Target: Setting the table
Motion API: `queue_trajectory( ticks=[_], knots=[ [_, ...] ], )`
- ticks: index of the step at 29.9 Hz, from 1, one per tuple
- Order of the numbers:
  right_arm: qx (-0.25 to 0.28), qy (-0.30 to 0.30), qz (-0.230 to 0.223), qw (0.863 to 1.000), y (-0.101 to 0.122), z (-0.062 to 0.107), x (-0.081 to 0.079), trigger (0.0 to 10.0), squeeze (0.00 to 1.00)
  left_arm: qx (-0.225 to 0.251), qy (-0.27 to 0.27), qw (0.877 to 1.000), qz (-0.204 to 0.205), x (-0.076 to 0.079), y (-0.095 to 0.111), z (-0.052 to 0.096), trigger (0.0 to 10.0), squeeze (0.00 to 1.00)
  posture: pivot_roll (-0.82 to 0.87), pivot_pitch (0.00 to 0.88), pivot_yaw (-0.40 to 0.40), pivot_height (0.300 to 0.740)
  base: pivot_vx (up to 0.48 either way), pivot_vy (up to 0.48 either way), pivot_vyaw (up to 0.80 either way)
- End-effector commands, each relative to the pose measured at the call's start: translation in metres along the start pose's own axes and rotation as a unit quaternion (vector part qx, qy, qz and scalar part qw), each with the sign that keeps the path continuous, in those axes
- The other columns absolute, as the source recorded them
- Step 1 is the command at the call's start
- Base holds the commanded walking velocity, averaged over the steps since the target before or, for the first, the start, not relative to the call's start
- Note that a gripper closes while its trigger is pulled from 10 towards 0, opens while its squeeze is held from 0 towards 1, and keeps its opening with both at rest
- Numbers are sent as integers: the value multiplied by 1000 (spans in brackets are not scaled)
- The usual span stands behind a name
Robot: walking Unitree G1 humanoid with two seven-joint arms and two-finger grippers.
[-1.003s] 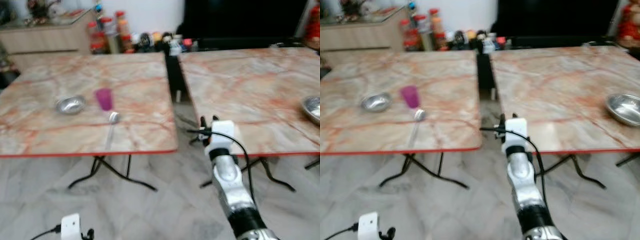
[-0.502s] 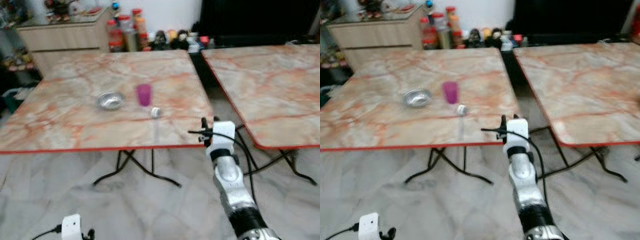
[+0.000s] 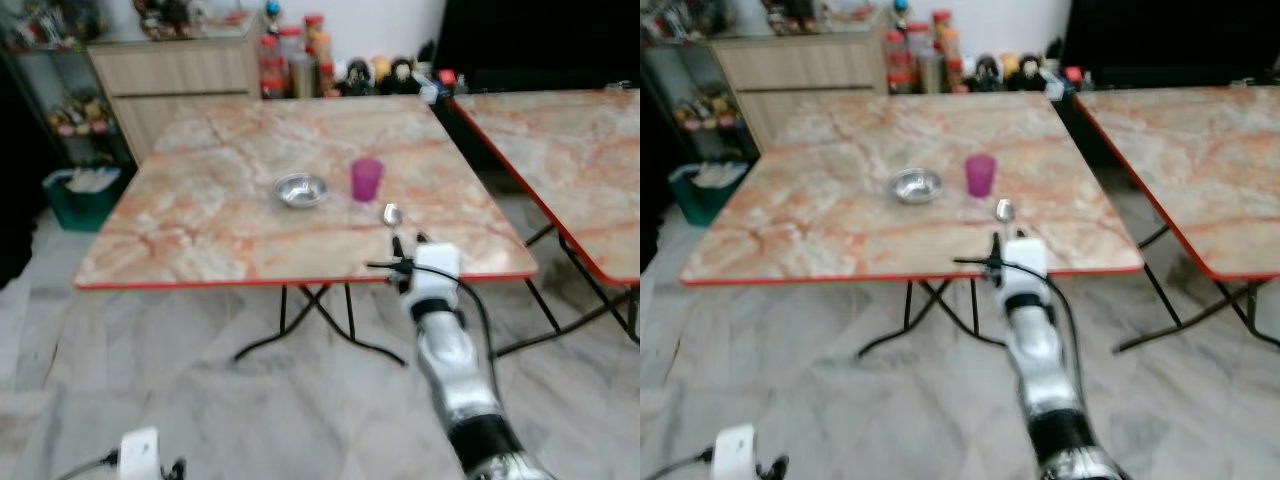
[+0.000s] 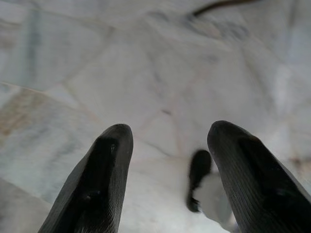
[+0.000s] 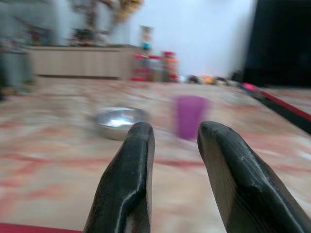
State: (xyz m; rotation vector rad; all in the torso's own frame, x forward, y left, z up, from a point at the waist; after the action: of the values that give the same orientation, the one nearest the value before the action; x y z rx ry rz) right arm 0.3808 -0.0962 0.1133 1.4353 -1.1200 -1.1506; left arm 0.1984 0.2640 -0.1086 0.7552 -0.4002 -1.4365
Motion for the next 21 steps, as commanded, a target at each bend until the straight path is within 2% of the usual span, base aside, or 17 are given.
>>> queue_trajectory(
  ticks=[1, 8, 12, 15, 21],
  knots=[
    [7, -17, 2, 1000, 5, -1, 14, 10000, 0, 6, -9, 1000, -1, 8, 1, 0, 10000, 0, 83, 0, 41, 740, 0, 0, 0],
    [6, -16, 5, 1000, 5, -1, 14, 10000, 0, 5, -7, 1000, 1, 8, 2, 0, 10000, 0, 84, 0, 41, 740, 0, 0, 0],
    [13, -8, 9, 1000, 7, -1, 11, 10000, 0, 6, -5, 1000, 0, 7, 3, -1, 10000, 0, 82, 0, 41, 740, 301, 0, 200],
    [13, -10, -12, 1000, 7, -1, 10, 10000, 0, 7, -4, 1000, 2, 7, 3, -1, 10000, 0, 84, 0, 41, 740, 375, 0, 140],
    [13, -10, -6, 1000, 7, -2, 10, 10000, 0, 8, -5, 1000, 2, 8, 5, -1, 10000, 0, 81, 0, 43, 740, 399, 0, 0]
  ],
)
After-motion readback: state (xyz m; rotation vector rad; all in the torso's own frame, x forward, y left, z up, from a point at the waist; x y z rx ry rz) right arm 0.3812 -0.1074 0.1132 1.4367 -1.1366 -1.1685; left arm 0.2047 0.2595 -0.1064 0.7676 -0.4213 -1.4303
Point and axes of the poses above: a point about 5 cm out from each wrist's last joint towards the gripper, its own z axis pointing back from the gripper into the wrist, its own y axis along the axis of the wrist's last joint, x = y × z, the point moved 5 cm from there along -z, pointing out of the wrist towards the gripper, and after that the axes turned 13 degrees about -z, right-handed, at the moved point
